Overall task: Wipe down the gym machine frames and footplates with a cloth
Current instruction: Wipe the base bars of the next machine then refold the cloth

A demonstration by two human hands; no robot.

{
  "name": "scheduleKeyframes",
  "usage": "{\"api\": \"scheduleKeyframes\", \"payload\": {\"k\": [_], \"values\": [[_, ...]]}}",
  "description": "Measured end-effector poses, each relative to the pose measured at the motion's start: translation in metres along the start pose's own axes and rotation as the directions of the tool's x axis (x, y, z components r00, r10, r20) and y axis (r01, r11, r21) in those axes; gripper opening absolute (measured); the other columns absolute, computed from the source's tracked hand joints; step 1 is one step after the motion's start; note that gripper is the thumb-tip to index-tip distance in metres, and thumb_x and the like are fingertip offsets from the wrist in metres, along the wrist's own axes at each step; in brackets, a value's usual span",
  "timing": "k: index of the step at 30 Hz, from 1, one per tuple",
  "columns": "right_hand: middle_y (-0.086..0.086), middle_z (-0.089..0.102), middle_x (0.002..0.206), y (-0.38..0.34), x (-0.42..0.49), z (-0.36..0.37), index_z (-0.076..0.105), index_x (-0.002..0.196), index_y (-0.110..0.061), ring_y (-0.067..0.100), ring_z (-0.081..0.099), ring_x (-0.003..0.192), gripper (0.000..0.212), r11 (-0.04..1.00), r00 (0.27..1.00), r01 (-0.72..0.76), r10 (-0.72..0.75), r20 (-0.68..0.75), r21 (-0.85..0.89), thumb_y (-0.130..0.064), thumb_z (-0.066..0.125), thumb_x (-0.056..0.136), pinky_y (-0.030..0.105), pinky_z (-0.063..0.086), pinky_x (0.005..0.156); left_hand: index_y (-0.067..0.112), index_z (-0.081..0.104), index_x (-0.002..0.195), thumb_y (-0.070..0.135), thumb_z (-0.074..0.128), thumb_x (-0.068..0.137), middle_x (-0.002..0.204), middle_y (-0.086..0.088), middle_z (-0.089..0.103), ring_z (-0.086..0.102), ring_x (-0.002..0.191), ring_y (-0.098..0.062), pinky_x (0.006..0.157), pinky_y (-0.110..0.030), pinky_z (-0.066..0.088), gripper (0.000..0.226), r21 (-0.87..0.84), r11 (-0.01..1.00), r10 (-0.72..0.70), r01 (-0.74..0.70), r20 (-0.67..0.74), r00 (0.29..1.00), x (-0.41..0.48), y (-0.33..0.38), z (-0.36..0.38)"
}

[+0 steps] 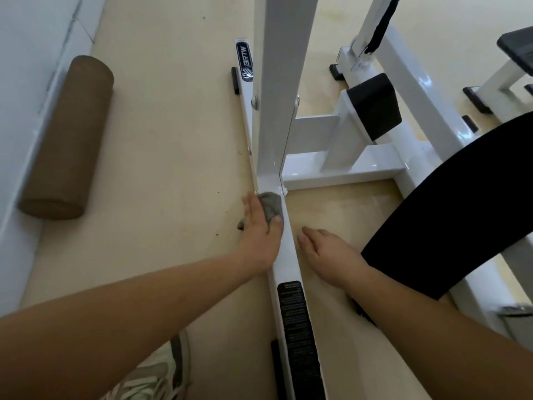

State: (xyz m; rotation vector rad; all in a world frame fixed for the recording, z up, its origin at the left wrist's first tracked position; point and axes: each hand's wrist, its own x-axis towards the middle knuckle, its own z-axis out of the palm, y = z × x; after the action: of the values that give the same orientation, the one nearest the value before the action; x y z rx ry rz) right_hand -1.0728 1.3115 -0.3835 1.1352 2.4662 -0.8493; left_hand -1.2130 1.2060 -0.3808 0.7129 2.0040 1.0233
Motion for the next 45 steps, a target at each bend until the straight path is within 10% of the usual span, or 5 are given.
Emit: {"api": "scheduleKeyframes", "payload": {"k": [10,18,27,38,45], "values": [[0.010,0.069,0.120,0.004,0.013,-0.029,0.067,0.119,-0.018,0.026,0.062,0.112,0.041,0.956,0.994,-0.060,0.083,-0.067,0.287,-0.038,0.033,0.110,0.035,0.046,0.100,0.024,-0.006,0.163,0.054,0.003,0.103,0.167,0.000,-0.027,-0.039,0.148,-0.018,0.124,-0.048,-0.018,0.068,0.722,0.333,0.339,-0.606,0.508,0.792,0.008,0.010,-0.020],[-0.007,0.057,0.140,-0.037,0.008,-0.041,0.049,0.148,-0.026,0.010,0.053,0.128,0.040,0.822,0.964,0.143,0.010,-0.265,0.552,-0.027,0.044,0.109,0.024,0.041,0.107,0.015,0.038,0.157,0.037,0.029,0.102,0.170,-0.003,0.019,0.005,0.158,-0.017,0.129,-0.042,0.007,0.060,0.512,0.616,0.593,-0.599,0.199,0.780,0.016,0.008,-0.037],[0.003,-0.025,0.168,-0.074,0.037,-0.014,-0.016,0.161,-0.013,0.015,-0.016,0.156,0.071,0.898,0.992,0.122,-0.128,-0.013,0.422,-0.039,0.027,0.111,0.021,-0.007,0.118,0.021,0.052,0.145,0.027,0.066,0.096,0.144,0.002,0.040,0.045,0.126,-0.009,0.111,-0.019,0.033,0.052,0.230,0.961,0.195,-0.152,-0.177,0.965,0.026,0.003,-0.045],[0.022,0.061,0.122,-0.064,0.008,-0.010,-0.010,0.162,-0.023,0.023,0.056,0.071,0.066,0.950,0.995,-0.011,-0.021,0.101,0.312,-0.038,0.029,0.111,0.031,0.043,0.070,0.016,0.038,0.154,0.027,0.052,0.105,0.157,-0.002,0.030,0.049,0.135,-0.024,0.115,-0.038,0.040,0.052,0.412,0.911,-0.019,-0.004,0.053,0.998,0.000,0.017,-0.057],[0.023,0.059,0.137,-0.056,0.003,-0.025,-0.017,0.161,-0.027,0.037,0.065,0.112,0.070,0.913,0.985,-0.106,0.042,0.167,0.394,-0.041,0.030,0.111,0.039,0.049,0.098,0.014,0.018,0.162,0.036,0.043,0.108,0.167,-0.005,0.023,0.036,0.148,-0.025,0.122,-0.040,0.030,0.064,0.600,0.798,-0.173,0.059,0.134,0.976,-0.023,0.031,-0.077]]}}
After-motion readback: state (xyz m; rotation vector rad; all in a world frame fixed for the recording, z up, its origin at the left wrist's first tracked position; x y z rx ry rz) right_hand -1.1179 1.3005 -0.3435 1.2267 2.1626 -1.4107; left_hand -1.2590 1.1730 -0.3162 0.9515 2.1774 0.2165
